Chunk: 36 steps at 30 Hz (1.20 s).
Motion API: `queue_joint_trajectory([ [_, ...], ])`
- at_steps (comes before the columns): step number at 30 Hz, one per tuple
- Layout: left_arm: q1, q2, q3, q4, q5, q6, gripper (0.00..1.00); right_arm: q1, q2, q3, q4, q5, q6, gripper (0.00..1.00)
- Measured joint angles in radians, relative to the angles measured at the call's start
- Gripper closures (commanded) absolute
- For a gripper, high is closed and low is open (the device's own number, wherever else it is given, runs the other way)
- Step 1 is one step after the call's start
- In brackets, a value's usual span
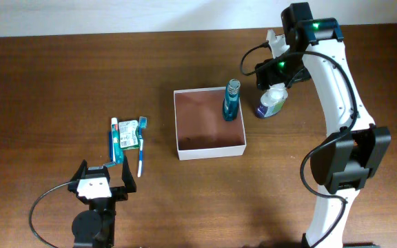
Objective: Pack container
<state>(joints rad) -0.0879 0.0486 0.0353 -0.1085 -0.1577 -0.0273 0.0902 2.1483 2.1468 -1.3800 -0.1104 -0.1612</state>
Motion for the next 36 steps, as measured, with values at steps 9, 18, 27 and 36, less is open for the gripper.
queue_joint_trajectory([
  [9, 0.0, 0.0, 0.0, 0.0, 0.0, 0.0, 0.0, 0.0, 0.0, 0.0, -0.024, -0.048, -0.103, 0.21],
  [18, 0.0, 0.0, 0.0, 0.0, 0.0, 0.0, 0.0, 0.0, 0.0, 0.0, -0.042, -0.077, -0.193, 0.21],
  [27, 0.0, 0.0, 0.0, 0.0, 0.0, 0.0, 0.01, 0.0, 0.0, 0.0, -0.045, -0.04, -0.288, 0.32],
  [36, 0.0, 0.0, 0.0, 0.0, 0.0, 0.0, 0.0, 0.0, 0.0, 0.0, -0.045, -0.018, -0.341, 0.33],
])
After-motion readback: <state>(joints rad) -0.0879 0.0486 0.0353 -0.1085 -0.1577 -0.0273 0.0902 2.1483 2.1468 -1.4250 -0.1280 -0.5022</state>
